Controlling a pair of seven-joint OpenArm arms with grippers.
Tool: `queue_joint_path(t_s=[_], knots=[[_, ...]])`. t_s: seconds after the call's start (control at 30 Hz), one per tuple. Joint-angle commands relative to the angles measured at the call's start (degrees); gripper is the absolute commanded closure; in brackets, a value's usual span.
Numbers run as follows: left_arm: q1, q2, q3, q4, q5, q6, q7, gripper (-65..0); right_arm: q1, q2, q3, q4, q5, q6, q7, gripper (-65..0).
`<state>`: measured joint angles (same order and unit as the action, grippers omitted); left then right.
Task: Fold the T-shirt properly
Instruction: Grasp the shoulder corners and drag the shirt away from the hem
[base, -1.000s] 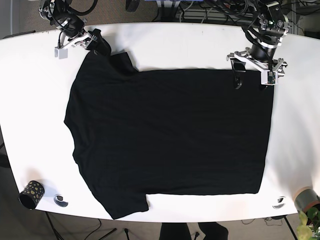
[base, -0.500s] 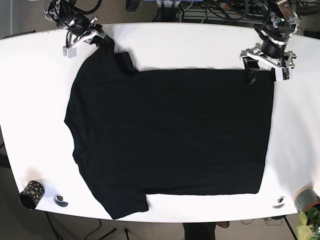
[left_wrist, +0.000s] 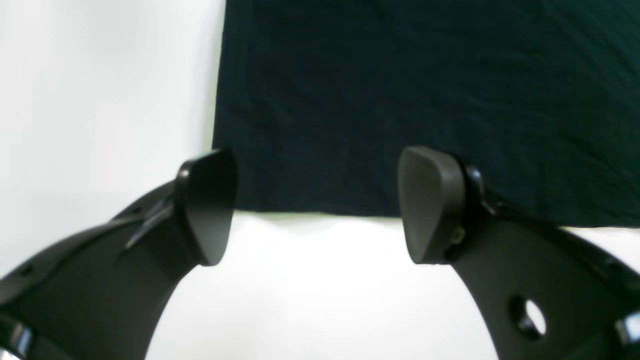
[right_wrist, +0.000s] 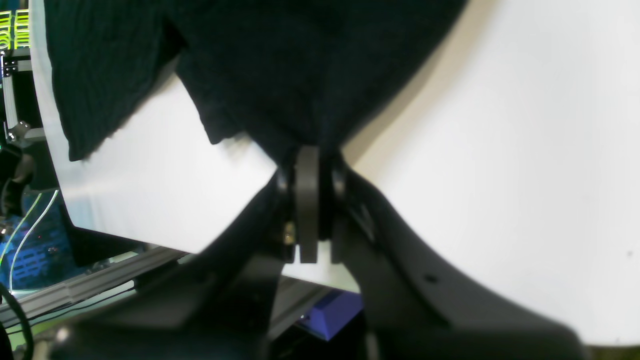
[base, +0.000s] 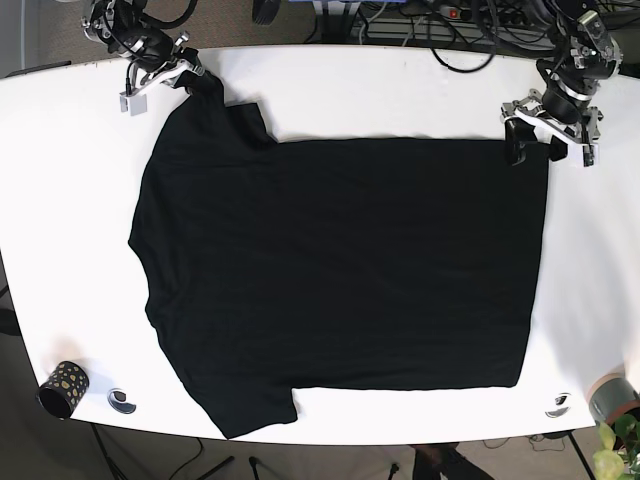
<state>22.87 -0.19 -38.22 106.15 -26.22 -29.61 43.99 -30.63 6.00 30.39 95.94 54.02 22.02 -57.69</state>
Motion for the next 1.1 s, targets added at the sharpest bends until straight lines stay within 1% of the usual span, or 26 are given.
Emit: queue_joint_path(t_s=[0.0, 0.1, 0.2, 0.33, 0.6, 0.7, 0.73, 0.8, 0.9, 1.07], knots=[[0.12, -0.39, -1.48, -1.4, -0.9, -0.42, -1.13, -47.1, -0.53, 0.46, 0.25, 0.72, -0.35, -0.26, -0.37, 0.0], [-0.5, -0.39, -3.59, -4.13, -1.08, -0.5, -1.13, -47.1, -0.44, 0.55, 0.25, 0.72, -0.35, -0.26, -0.37, 0.0], [-1.55, -0.83, -4.29, -7.38, -1.08, -0.77, -1.13, -47.1, -0.27, 0.55, 0.25, 0.72, -0.35, -0.26, -0.37, 0.0], [-2.52, -2.23, -4.64, -11.69, -1.08, -3.23, -1.13, -46.9, -0.18, 0.55, 0.25, 0.72, -0.35, -0.26, -0.37, 0.0], [-4.54, -2.41, -4.2, -15.2, -1.08, -3.32, -1.04, -46.5, 0.0, 0.55, 0.25, 0.72, -0.35, -0.26, -0.37, 0.0], [-6.3, -2.41, -3.59, -16.26, -0.82, -3.32, -0.51, -39.6, 0.0, 0.55, 0.25, 0.72, -0.35, -0.26, -0.37, 0.0], [-6.65, -2.41, -3.5, -16.79, -0.82, -3.32, 0.1, -37.2, 0.0, 0.55, 0.25, 0.72, -0.35, -0.26, -0.37, 0.0], [-7.71, -2.85, -3.23, -18.63, -0.9, -3.41, 2.39, -30.0, 0.08, 0.55, 0.25, 0.72, -0.35, -0.26, -0.37, 0.0], [-8.76, -4.17, -3.06, -20.48, -1.08, -3.41, 3.88, -23.1, 0.08, 0.55, 0.25, 0.72, -0.35, -0.26, -0.37, 0.0], [-9.64, -4.34, -3.06, -21.62, -1.08, -3.41, 3.62, -11.3, 0.08, 0.55, 0.25, 0.81, -0.35, -0.26, -0.37, 0.0]])
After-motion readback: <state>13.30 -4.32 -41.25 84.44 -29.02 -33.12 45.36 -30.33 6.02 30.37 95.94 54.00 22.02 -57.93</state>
